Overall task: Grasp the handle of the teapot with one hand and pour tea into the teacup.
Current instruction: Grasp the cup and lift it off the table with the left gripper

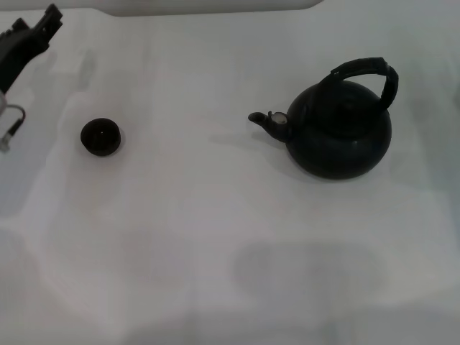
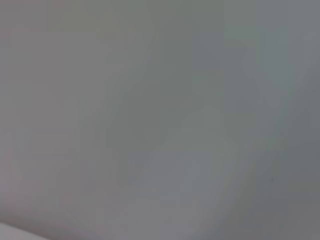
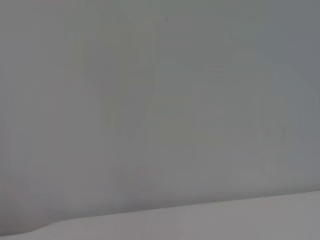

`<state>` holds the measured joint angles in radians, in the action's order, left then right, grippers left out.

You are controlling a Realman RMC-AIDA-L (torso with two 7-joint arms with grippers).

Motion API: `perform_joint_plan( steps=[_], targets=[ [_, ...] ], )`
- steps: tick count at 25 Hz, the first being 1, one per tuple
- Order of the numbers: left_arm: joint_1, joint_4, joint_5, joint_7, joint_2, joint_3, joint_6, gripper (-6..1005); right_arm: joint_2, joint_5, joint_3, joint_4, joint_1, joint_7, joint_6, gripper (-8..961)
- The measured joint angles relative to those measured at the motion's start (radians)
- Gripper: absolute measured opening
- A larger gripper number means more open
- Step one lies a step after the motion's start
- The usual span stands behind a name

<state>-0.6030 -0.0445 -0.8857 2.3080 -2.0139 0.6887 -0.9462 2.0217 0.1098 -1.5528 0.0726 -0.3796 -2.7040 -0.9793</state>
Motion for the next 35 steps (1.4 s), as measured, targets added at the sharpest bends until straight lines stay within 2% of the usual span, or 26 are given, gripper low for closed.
perform_joint_plan(
  steps=[4, 7, 8, 9, 10, 12, 16, 18, 19, 22, 24, 28, 32, 35],
  targets=[
    [-0.079, 0.069, 0.134, -0.106, 0.027, -0.011, 0.068, 771, -0.001, 0.001, -0.003, 0.001, -0.004, -0.007, 0.015, 826],
    [-0.135, 0.106, 0.258, -0.254, 0.059, -0.069, 0.098, 770, -0.001, 0.001, -0.009, 0.001, -0.002, -0.007, 0.019, 826],
    [-0.156, 0.121, 0.295, -0.323, 0.072, -0.113, 0.110, 770, -0.001, 0.001, -0.010, 0.001, -0.001, -0.008, 0.020, 826],
    [-0.191, 0.152, 0.338, -0.420, 0.085, -0.197, 0.121, 770, -0.001, 0.001, -0.010, 0.001, -0.001, -0.008, 0.019, 826],
    [-0.191, 0.152, 0.338, -0.420, 0.085, -0.197, 0.121, 771, -0.001, 0.001, -0.011, 0.001, -0.002, -0.008, 0.019, 826],
    [-0.222, 0.196, 0.360, -0.505, 0.087, -0.310, 0.115, 771, -0.002, 0.001, -0.011, 0.001, -0.003, -0.008, 0.018, 826],
    [-0.246, 0.319, 0.365, -0.674, 0.062, -0.594, 0.098, 772, -0.003, 0.001, -0.011, 0.003, -0.005, -0.008, 0.016, 826],
    [-0.245, 0.398, 0.360, -0.790, 0.037, -0.741, 0.081, 771, -0.004, 0.002, -0.011, 0.003, -0.007, -0.009, 0.017, 826],
    [-0.239, 0.452, 0.354, -0.849, 0.018, -0.811, 0.061, 771, -0.004, 0.002, -0.010, 0.003, -0.008, -0.010, 0.018, 826],
    [-0.212, 0.587, 0.328, -0.950, -0.030, -0.925, 0.012, 770, -0.005, 0.002, -0.010, 0.003, -0.009, -0.011, 0.019, 826],
    [-0.189, 0.656, 0.288, -0.986, -0.048, -0.971, -0.018, 771, -0.005, 0.002, -0.010, 0.003, -0.010, -0.012, 0.020, 826],
    [-0.154, 0.716, 0.212, -1.063, -0.040, -1.093, -0.107, 773, -0.005, 0.002, -0.010, 0.003, -0.009, -0.012, 0.021, 826],
    [-0.121, 0.797, 0.215, -1.210, -0.033, -1.220, -0.156, 774, -0.005, 0.002, -0.010, 0.003, -0.008, -0.012, 0.021, 826],
    [-0.093, 0.859, 0.234, -1.329, -0.016, -1.322, -0.207, 775, -0.005, 0.002, -0.010, 0.003, -0.007, -0.011, 0.021, 826]
  ],
)
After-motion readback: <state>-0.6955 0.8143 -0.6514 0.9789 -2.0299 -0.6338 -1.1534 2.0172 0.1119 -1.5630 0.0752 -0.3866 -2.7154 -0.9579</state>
